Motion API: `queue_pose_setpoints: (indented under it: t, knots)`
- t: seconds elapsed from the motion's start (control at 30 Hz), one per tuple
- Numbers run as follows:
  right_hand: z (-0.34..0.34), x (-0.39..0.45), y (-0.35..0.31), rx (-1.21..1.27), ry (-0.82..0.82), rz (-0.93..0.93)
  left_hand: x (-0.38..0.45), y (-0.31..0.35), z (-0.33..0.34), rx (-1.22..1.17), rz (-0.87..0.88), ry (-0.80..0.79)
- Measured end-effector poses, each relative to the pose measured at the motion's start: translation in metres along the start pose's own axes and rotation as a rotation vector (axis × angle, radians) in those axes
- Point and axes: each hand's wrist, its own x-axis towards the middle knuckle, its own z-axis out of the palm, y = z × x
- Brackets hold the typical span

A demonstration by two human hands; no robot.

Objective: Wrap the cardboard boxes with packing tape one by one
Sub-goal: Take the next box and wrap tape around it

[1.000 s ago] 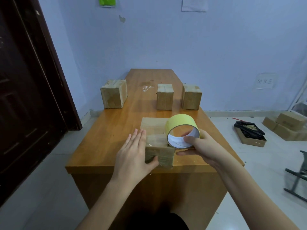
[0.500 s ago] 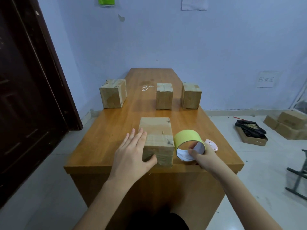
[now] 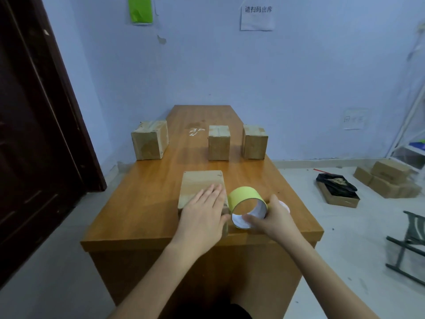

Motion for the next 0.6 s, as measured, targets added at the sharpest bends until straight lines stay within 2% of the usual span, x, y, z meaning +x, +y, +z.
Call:
queue_pose_setpoints:
  t: [0.1, 0.2, 0.37, 0.5, 0.6]
  knots:
    - [-0.016, 0.000, -0.006, -0.083, 0.072, -0.222, 0.005, -0.003, 0.004, 0.005, -0.005, -0.026]
    - [-0.027, 0.003, -0.018, 0.044, 0.060, -0.444, 0.007, -0.008, 0.007, 0.005, 0.000, -0.020]
    - [-0.004, 0.022, -0.043, 0.108, -0.057, -0.442, 0.007, -0.015, 0.005, -0.029, 0.010, 0.033]
    - [0.010, 0.023, -0.033, 0.322, 0.038, -0.462, 0.007, -0.019, 0.006, -0.032, 0.019, 0.021]
    - [0.008, 0.024, -0.029, 0.256, 0.078, -0.480, 0.007, -0.021, 0.007, -0.031, 0.035, 0.014]
